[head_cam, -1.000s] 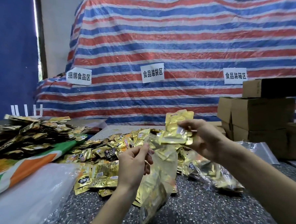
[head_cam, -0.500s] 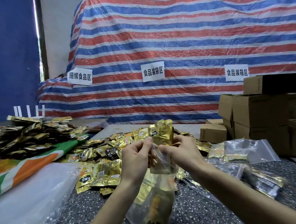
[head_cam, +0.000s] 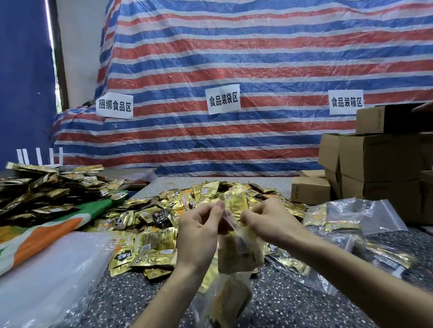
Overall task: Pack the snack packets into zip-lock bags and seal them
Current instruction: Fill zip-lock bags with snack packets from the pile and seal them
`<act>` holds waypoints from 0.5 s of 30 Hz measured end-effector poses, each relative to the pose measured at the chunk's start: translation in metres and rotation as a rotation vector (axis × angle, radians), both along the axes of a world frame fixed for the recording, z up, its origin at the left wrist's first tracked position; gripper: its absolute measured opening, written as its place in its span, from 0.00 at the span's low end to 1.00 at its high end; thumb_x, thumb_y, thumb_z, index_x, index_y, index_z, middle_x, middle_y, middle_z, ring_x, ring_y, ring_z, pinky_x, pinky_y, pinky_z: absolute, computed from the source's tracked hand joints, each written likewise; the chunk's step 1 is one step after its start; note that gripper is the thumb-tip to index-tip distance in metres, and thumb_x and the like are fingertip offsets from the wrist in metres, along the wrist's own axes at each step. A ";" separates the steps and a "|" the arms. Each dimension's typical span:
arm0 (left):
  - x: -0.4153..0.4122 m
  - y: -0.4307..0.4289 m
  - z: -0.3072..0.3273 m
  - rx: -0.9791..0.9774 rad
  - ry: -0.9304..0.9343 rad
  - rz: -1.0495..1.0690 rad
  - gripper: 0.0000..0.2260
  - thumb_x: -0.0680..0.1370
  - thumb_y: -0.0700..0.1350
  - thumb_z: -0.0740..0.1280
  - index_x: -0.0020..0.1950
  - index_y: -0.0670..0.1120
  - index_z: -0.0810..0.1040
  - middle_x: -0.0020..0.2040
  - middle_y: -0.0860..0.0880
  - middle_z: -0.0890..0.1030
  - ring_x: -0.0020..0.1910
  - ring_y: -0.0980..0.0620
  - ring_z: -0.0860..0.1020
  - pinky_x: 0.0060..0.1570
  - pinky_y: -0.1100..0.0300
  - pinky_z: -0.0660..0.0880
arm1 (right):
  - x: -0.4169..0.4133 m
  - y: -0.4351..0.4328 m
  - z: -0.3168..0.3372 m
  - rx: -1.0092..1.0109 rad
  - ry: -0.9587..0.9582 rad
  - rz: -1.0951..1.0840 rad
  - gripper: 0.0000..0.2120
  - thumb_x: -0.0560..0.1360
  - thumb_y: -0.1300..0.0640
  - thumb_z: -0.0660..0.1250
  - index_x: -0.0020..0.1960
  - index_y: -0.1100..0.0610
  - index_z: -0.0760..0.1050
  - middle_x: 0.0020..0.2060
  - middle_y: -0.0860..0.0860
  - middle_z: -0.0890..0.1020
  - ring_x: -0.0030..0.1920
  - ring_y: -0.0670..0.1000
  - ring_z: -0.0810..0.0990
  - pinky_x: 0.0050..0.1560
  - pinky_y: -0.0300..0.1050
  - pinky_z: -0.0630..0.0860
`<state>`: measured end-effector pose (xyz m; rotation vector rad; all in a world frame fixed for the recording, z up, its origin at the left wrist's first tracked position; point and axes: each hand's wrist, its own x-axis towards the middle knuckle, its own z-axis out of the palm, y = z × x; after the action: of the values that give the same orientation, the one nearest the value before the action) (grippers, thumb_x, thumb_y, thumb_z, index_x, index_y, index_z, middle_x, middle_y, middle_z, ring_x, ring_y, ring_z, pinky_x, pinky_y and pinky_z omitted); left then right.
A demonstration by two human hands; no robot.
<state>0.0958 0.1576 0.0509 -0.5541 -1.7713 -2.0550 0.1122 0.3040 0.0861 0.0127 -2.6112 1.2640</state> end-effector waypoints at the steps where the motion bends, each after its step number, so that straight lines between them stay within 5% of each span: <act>1: 0.001 0.000 0.001 -0.012 0.008 -0.017 0.12 0.81 0.44 0.67 0.39 0.45 0.85 0.35 0.44 0.85 0.37 0.45 0.84 0.38 0.55 0.81 | -0.001 -0.001 -0.002 0.009 0.023 -0.033 0.16 0.80 0.55 0.64 0.44 0.67 0.82 0.32 0.55 0.75 0.33 0.52 0.70 0.35 0.46 0.67; 8: 0.003 -0.001 0.006 -0.085 0.010 -0.004 0.14 0.81 0.45 0.67 0.38 0.42 0.84 0.34 0.44 0.84 0.35 0.44 0.84 0.38 0.54 0.82 | 0.001 -0.011 -0.002 -0.005 -0.076 -0.043 0.12 0.79 0.54 0.62 0.42 0.58 0.79 0.37 0.55 0.76 0.38 0.52 0.72 0.39 0.47 0.66; 15: -0.001 -0.002 0.006 -0.035 -0.019 -0.017 0.13 0.80 0.45 0.68 0.38 0.44 0.85 0.36 0.43 0.85 0.38 0.43 0.85 0.42 0.49 0.83 | 0.002 -0.013 0.001 -0.078 -0.089 -0.042 0.17 0.79 0.56 0.60 0.51 0.69 0.79 0.40 0.57 0.74 0.41 0.54 0.72 0.44 0.49 0.66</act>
<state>0.0952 0.1553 0.0566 -0.5632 -1.8220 -2.0508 0.1141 0.2906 0.0866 -0.1145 -2.6192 1.3803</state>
